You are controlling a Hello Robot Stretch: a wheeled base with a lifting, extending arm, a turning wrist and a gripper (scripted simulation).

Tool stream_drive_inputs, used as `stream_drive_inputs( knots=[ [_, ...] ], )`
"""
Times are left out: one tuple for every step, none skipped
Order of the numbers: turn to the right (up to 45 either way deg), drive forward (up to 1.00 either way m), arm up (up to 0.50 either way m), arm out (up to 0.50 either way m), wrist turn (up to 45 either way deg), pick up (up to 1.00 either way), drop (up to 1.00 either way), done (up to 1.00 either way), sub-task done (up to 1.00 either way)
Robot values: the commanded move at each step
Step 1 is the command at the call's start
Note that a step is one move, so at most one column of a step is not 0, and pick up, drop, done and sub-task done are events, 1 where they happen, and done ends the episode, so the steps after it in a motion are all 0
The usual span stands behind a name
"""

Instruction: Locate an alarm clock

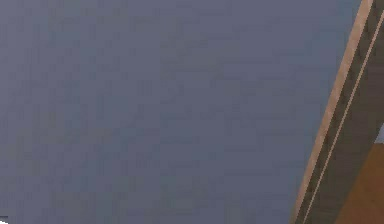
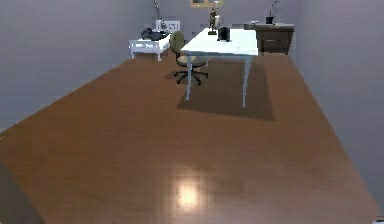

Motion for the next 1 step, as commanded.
stream_drive_inputs(
  knots=[
    [-39.0,0.00,0.00,0.00,0.0,0.00,0.00,0.00,0.00]
  ],
)
